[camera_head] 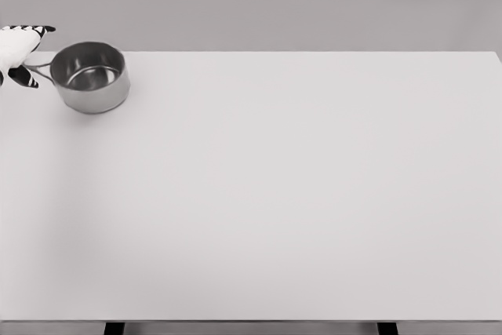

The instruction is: Rotate pot handle

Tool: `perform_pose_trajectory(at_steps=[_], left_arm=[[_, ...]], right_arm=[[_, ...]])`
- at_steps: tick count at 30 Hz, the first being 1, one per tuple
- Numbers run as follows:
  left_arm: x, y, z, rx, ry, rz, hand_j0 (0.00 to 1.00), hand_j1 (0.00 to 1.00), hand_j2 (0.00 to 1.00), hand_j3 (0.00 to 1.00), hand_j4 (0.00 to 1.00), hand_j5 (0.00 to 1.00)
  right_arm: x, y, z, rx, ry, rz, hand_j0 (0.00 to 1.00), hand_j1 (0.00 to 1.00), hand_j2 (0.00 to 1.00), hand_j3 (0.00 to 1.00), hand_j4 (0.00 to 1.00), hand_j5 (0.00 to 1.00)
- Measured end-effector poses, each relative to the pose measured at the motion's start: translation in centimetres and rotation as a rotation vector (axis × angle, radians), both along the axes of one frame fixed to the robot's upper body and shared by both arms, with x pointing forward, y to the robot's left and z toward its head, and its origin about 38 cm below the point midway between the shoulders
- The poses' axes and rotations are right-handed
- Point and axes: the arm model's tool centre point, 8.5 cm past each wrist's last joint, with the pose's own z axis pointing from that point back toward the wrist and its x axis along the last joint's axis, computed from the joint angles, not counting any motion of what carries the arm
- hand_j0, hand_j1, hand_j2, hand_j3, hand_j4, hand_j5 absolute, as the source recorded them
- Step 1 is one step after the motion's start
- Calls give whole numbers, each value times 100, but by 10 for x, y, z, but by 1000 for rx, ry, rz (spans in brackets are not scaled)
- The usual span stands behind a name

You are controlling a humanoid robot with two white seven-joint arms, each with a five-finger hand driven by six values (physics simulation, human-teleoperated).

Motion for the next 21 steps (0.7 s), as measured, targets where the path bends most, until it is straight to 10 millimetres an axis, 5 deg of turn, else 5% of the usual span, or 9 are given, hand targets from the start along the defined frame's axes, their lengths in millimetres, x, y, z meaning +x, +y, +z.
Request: perform_pose_trajectory(at_steps=[21], left_arm=[[-12,0,12,-23,-60,-42,100,100,100,100,100,100]], right_arm=[[0,0,0,0,0,0,100,100,100,100,100,100]])
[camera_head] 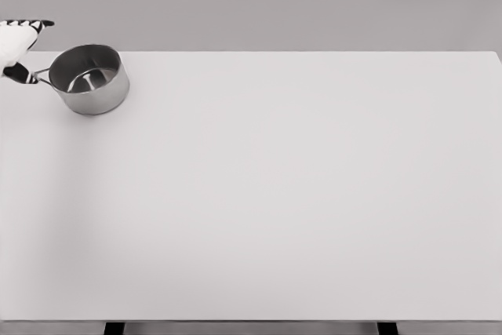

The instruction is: Rotate pot handle

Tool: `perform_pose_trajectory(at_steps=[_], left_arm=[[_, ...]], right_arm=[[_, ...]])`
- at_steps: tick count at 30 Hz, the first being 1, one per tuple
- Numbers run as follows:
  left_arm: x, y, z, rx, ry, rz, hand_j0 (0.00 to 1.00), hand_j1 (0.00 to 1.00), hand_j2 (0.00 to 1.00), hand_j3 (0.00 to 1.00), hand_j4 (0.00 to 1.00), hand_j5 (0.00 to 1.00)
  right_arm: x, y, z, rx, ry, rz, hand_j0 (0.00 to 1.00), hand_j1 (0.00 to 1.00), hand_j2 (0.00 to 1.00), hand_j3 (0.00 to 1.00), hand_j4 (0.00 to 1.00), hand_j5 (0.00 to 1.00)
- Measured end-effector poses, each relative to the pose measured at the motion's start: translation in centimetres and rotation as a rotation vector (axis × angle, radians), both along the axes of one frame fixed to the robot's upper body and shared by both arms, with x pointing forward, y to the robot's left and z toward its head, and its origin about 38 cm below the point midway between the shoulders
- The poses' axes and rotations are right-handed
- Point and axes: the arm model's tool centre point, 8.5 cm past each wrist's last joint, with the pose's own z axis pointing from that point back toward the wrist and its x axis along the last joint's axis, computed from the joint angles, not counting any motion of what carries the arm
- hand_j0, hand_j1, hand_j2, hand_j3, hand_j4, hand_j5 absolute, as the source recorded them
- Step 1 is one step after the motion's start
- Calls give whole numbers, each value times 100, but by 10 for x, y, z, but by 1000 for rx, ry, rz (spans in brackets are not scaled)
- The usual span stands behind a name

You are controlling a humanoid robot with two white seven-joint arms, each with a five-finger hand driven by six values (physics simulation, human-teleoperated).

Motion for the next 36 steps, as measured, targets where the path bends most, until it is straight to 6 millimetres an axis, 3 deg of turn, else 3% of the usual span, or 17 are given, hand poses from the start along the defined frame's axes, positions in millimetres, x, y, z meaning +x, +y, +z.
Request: perform_pose_trajectory(at_steps=[6,9,15,18,21,26,30,33,36], left_arm=[[-8,5,5,-17,-19,-11,100,100,100,100,100,100],[-22,9,-2,-30,-13,-25,100,100,100,100,100,100],[-44,11,12,-67,-58,-78,100,100,100,100,100,100],[-67,9,4,-96,-63,-111,100,100,100,100,100,100],[-91,3,12,-132,-111,-171,100,100,100,100,100,100],[-127,-12,52,-177,-257,-320,100,100,100,100,100,100],[-159,-35,72,-218,-349,-530,100,100,100,100,100,100],[-179,-48,71,-297,-370,-622,100,100,100,100,100,100],[-195,-52,57,-397,-348,-652,100,100,100,100,100,100]], right_arm=[[0,0,0,0,0,0,100,100,100,100,100,100],[0,0,0,0,0,0,100,100,100,100,100,100],[0,0,0,0,0,0,100,100,100,100,100,100],[0,0,0,0,0,0,100,100,100,100,100,100],[0,0,0,0,0,0,100,100,100,100,100,100],[0,0,0,0,0,0,100,100,100,100,100,100],[0,0,0,0,0,0,100,100,100,100,100,100],[0,0,0,0,0,0,100,100,100,100,100,100],[0,0,0,0,0,0,100,100,100,100,100,100]])
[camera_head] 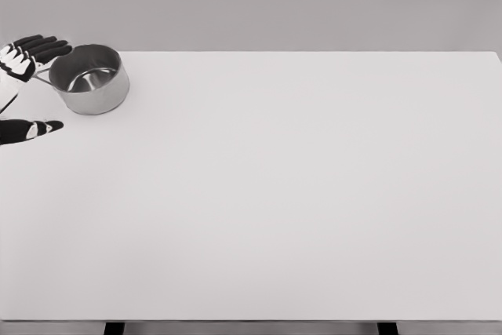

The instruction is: Rotate pot handle

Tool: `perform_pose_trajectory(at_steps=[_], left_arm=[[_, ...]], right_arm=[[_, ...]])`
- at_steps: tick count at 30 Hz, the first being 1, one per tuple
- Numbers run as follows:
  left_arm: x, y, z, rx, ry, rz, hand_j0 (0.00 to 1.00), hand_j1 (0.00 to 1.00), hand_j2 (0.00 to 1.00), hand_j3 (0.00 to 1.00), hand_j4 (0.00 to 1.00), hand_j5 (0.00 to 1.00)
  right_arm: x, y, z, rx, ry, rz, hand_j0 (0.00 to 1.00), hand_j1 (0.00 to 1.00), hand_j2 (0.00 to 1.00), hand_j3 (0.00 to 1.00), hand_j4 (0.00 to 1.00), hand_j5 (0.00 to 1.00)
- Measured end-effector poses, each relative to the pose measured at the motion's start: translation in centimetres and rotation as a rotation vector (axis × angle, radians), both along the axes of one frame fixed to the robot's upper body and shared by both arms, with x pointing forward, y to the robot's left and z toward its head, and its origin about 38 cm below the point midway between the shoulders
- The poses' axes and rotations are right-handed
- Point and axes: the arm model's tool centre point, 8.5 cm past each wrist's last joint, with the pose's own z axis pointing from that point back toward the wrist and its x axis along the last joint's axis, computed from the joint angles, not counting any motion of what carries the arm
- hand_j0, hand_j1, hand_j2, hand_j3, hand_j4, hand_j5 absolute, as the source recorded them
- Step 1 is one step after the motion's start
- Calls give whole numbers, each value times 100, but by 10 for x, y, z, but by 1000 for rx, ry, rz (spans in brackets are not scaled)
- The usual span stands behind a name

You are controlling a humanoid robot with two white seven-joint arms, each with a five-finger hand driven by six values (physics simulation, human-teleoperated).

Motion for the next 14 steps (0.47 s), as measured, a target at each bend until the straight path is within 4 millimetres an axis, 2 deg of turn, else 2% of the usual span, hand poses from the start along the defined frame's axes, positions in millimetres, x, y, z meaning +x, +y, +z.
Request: perform_pose_trajectory(at_steps=[2,4,7,10,14], left_arm=[[-8,0,-10,-42,35,-16,100,100,100,100,100,100],[-20,-1,-32,-58,106,-24,100,100,100,100,100,100],[-21,-13,-46,-43,153,-63,100,100,100,100,100,100],[-21,-24,-56,-16,179,-91,100,100,100,100,100,100],[-21,-29,-59,-2,189,-104,100,100,100,100,100,100]], right_arm=[[0,0,0,0,0,0,100,100,100,100,100,100],[0,0,0,0,0,0,100,100,100,100,100,100],[0,0,0,0,0,0,100,100,100,100,100,100],[0,0,0,0,0,0,100,100,100,100,100,100],[0,0,0,0,0,0,100,100,100,100,100,100]])
